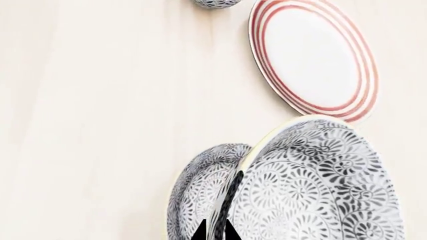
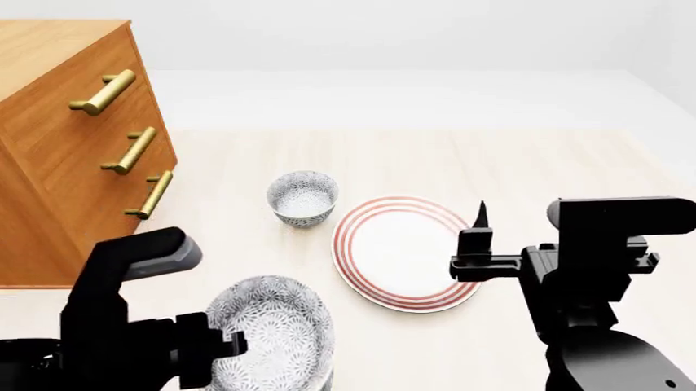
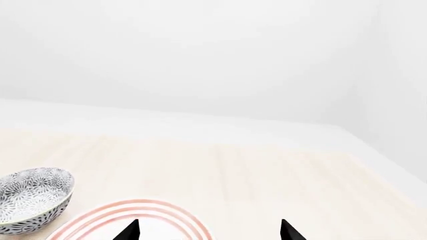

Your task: Stack the bowl in the middle on the bowl at the back.

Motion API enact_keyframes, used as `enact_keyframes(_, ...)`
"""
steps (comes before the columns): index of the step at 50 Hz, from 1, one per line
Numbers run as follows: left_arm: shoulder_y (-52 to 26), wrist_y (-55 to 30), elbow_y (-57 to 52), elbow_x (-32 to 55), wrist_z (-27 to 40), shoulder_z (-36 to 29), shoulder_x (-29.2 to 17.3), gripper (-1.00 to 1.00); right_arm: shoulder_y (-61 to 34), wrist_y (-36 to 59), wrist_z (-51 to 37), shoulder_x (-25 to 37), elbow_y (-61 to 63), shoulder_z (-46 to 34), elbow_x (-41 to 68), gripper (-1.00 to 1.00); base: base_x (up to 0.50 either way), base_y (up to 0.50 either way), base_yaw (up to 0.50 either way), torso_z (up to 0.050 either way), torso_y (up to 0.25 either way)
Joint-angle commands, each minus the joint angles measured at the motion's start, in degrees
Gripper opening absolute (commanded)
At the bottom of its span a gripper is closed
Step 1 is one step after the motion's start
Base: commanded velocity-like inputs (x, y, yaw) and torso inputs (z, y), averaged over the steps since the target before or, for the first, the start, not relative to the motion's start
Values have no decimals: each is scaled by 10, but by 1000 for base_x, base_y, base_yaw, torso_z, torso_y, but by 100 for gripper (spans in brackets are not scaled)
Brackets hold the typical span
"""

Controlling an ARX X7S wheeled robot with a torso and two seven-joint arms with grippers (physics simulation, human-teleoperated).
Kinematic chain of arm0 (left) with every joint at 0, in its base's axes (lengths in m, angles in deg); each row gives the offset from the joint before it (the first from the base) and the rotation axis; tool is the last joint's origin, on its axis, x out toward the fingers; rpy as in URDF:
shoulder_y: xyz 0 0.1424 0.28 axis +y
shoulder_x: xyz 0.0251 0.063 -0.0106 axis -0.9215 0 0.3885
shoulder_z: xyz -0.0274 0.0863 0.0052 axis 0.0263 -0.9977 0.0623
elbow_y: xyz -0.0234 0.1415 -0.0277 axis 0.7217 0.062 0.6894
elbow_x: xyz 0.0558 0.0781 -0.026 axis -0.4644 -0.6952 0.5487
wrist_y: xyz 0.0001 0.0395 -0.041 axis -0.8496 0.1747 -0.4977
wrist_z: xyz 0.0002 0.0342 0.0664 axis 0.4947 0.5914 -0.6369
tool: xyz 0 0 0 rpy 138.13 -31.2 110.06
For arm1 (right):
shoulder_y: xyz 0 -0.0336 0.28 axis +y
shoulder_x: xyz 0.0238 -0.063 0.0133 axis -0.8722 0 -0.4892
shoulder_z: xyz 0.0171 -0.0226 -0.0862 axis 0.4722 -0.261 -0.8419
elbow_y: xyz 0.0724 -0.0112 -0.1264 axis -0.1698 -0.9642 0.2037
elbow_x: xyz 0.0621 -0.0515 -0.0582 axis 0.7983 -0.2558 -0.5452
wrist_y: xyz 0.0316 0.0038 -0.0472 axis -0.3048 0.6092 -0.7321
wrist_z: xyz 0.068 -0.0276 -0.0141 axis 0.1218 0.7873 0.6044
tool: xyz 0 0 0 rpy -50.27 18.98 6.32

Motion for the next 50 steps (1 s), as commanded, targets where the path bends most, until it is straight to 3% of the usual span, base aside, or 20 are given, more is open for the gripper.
enact_keyframes(1, 11, 0, 0, -26, -16, -6, 2, -100, 3, -11, -4, 1, -10, -3, 0, 100, 0, 0, 0, 0, 0)
enact_keyframes(50, 15, -12, 38, -112, -68, -34, 18, -100, 12, -31, -17, 9, -27, -9, 7, 100, 0, 0, 0, 0, 0)
